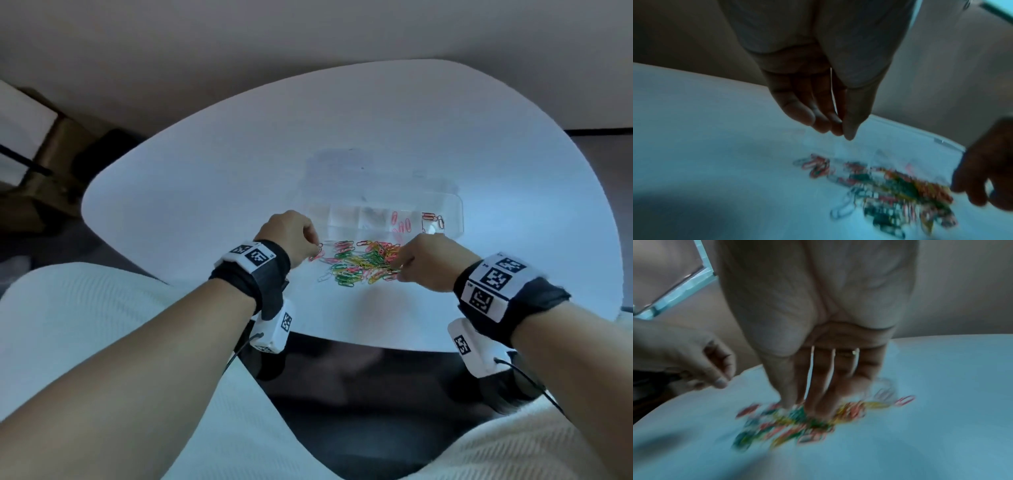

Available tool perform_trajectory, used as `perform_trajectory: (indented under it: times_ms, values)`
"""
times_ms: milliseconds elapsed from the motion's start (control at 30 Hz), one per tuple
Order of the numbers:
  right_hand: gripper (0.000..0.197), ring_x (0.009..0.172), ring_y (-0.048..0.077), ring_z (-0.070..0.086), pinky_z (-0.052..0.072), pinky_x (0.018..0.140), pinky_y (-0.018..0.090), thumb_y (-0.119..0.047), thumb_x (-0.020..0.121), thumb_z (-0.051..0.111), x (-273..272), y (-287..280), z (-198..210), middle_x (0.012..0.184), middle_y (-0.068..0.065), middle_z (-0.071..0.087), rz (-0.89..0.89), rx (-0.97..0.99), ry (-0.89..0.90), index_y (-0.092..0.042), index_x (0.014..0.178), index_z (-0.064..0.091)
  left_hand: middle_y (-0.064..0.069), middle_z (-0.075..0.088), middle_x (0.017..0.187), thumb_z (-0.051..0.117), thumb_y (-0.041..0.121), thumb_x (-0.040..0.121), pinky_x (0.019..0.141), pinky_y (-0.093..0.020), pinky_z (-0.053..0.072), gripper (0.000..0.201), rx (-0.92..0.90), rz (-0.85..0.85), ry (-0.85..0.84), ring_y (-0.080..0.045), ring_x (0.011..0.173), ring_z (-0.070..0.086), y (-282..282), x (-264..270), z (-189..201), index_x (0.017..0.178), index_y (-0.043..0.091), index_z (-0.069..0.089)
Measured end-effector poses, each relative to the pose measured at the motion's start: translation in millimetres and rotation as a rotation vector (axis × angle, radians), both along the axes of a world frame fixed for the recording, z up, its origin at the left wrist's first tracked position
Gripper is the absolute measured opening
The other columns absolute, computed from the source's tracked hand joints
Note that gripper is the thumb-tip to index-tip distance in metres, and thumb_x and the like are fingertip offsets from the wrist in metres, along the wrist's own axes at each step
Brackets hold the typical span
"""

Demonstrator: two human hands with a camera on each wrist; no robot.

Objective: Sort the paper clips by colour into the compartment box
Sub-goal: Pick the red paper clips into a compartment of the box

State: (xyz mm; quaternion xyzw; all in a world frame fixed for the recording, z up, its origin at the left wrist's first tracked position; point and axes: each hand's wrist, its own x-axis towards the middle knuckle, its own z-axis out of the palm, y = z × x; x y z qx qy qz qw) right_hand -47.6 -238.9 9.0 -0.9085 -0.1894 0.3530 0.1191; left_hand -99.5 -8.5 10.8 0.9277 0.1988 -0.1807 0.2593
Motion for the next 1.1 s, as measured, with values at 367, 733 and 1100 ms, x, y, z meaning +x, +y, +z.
perform_trajectory:
  times_ms: [367, 733, 1100]
  values:
    - [0.024, 0.066, 0.025, 0.06, 0.035, 0.049, 0.024, -0.024, 0.092, 0.052, -31, 47, -44, 0.071, 0.003, 0.066, -0.088, 0.143, -0.426, -0.018, 0.076, 0.067, -0.006, 0.067, 0.092, 0.064, 0.028, 0.086, 0.075, -0.029, 0.049, 0.016, 0.082, -0.184, 0.118, -0.027, 0.09, 0.063, -22, -32, -49, 0.087, 0.011, 0.066]
    - [0.028, 0.07, 0.023, 0.057, 0.04, 0.055, 0.027, -0.027, 0.094, 0.053, -33, 65, -62, 0.075, 0.0, 0.052, 0.031, 0.072, -0.342, -0.013, 0.074, 0.067, -0.006, 0.067, 0.088, 0.06, 0.016, 0.077, 0.069, -0.029, 0.05, 0.008, 0.065, -0.138, 0.069, -0.026, 0.082, 0.062, -14, -32, -52, 0.082, 0.011, 0.064]
    - [0.011, 0.072, 0.023, 0.063, 0.054, 0.062, 0.03, -0.025, 0.085, 0.057, -20, 44, -45, 0.078, 0.0, 0.069, -0.197, 0.154, -0.355, -0.023, 0.086, 0.068, -0.009, 0.062, 0.101, 0.058, 0.01, 0.086, 0.079, -0.028, 0.043, 0.021, 0.033, -0.186, -0.001, -0.029, 0.095, 0.057, -13, -10, -59, 0.103, 0.017, 0.068]
